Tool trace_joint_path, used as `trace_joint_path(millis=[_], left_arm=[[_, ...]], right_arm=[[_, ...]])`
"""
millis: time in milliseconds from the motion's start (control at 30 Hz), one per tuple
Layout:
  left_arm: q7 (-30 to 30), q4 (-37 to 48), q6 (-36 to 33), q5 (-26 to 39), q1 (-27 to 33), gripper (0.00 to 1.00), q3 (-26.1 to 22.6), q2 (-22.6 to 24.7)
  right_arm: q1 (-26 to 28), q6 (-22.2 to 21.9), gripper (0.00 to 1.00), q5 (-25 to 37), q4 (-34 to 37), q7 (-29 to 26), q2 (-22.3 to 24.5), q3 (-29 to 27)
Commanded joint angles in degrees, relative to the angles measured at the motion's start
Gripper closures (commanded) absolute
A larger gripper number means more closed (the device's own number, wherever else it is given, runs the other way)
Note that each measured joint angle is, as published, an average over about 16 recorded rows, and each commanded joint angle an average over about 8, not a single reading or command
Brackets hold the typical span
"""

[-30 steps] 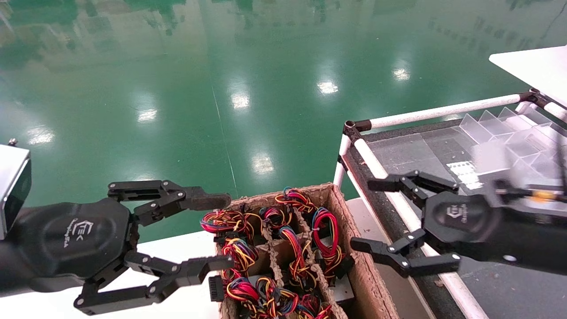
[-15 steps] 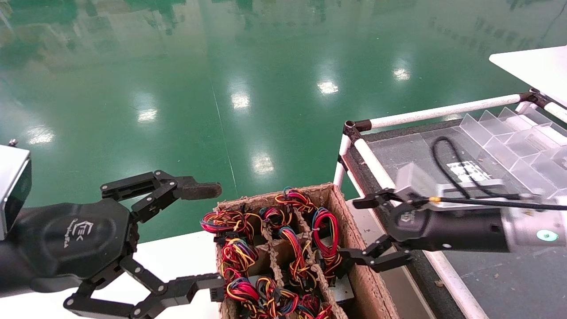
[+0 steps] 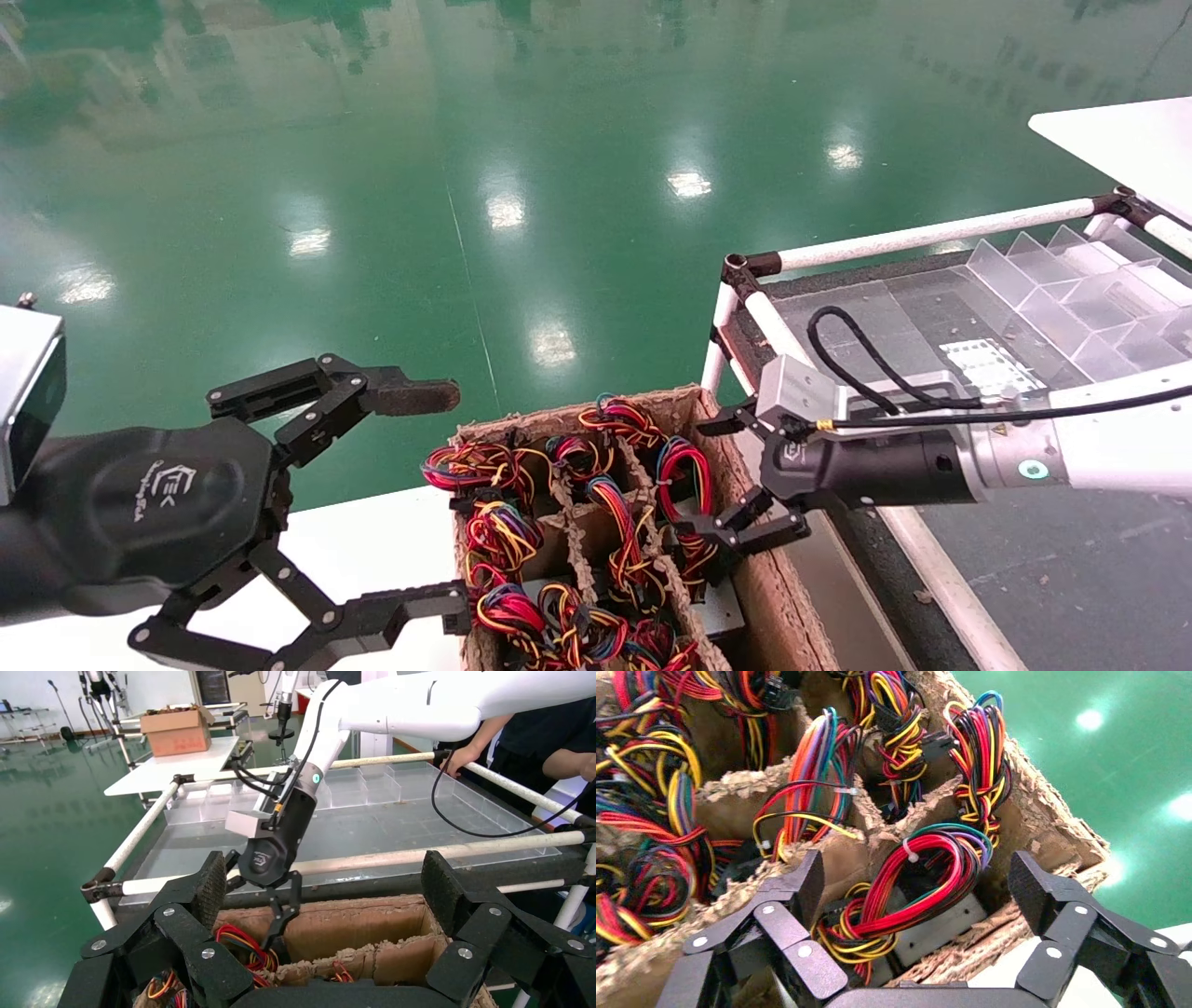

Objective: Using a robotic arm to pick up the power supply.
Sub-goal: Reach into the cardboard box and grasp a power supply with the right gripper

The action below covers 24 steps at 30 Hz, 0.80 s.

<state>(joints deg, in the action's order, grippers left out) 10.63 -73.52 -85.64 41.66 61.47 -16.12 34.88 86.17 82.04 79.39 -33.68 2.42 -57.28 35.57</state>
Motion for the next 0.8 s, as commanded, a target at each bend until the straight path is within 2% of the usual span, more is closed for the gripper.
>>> trace_joint_path(millis=[33,367,800], left_arm=[[0.0,0.0,0.0,0.0,0.0,0.0,0.0,0.0],[0.0,0.0,0.0,0.0,0.0,0.0,-0.1,0.0],[-0.1,0.0,0.0,-0.1,0.0,0.0,-0.1,0.0]], right_arm=[[0.5,-0.4,1.0,0.4,1.4,1.0,-0.8,0.2],[2.1,-1.2,1.0,1.2,7.6,5.3,-3.3,0.5],[4.4,2.6,1.0,0.9,14.5,8.8,-4.7,0.7]])
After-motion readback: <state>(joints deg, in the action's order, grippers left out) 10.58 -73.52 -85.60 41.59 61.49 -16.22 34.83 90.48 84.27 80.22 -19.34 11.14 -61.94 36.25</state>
